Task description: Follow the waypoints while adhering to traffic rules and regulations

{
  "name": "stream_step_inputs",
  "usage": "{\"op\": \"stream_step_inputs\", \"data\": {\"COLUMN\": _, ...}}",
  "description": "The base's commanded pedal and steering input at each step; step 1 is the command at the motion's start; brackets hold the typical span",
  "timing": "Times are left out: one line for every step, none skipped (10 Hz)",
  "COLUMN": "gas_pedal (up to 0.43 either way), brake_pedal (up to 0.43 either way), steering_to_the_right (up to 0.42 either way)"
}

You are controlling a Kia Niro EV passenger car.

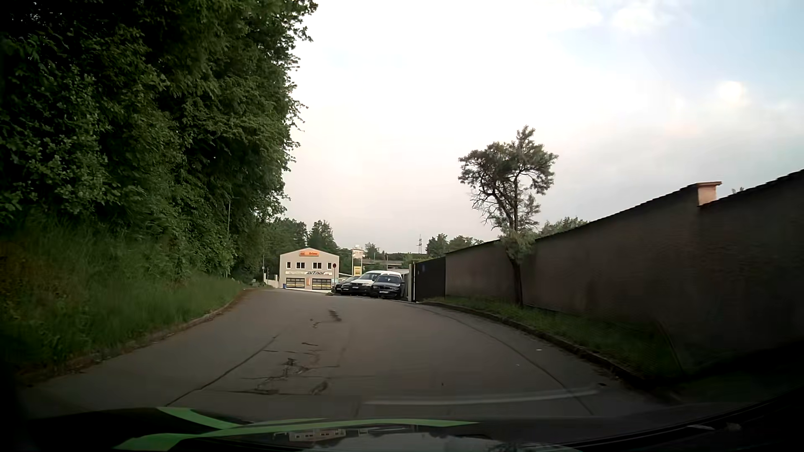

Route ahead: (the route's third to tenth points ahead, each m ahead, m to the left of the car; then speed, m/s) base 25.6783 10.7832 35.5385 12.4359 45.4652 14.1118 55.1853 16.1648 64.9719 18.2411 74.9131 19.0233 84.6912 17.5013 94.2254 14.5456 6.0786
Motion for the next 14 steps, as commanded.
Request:
{"op": "stream_step_inputs", "data": {"gas_pedal": 0.098, "brake_pedal": 0.0, "steering_to_the_right": -0.06}}
{"op": "stream_step_inputs", "data": {"gas_pedal": 0.11, "brake_pedal": 0.0, "steering_to_the_right": -0.06}}
{"op": "stream_step_inputs", "data": {"gas_pedal": 0.11, "brake_pedal": 0.0, "steering_to_the_right": -0.061}}
{"op": "stream_step_inputs", "data": {"gas_pedal": 0.11, "brake_pedal": 0.0, "steering_to_the_right": -0.06}}
{"op": "stream_step_inputs", "data": {"gas_pedal": 0.11, "brake_pedal": 0.0, "steering_to_the_right": -0.061}}
{"op": "stream_step_inputs", "data": {"gas_pedal": 0.11, "brake_pedal": 0.0, "steering_to_the_right": -0.061}}
{"op": "stream_step_inputs", "data": {"gas_pedal": 0.11, "brake_pedal": 0.0, "steering_to_the_right": -0.063}}
{"op": "stream_step_inputs", "data": {"gas_pedal": 0.11, "brake_pedal": 0.0, "steering_to_the_right": -0.067}}
{"op": "stream_step_inputs", "data": {"gas_pedal": 0.11, "brake_pedal": 0.0, "steering_to_the_right": -0.071}}
{"op": "stream_step_inputs", "data": {"gas_pedal": 0.11, "brake_pedal": 0.0, "steering_to_the_right": -0.072}}
{"op": "stream_step_inputs", "data": {"gas_pedal": 0.11, "brake_pedal": 0.0, "steering_to_the_right": -0.072}}
{"op": "stream_step_inputs", "data": {"gas_pedal": 0.11, "brake_pedal": 0.0, "steering_to_the_right": -0.072}}
{"op": "stream_step_inputs", "data": {"gas_pedal": 0.11, "brake_pedal": 0.0, "steering_to_the_right": -0.072}}
{"op": "stream_step_inputs", "data": {"gas_pedal": 0.11, "brake_pedal": 0.0, "steering_to_the_right": -0.073}}
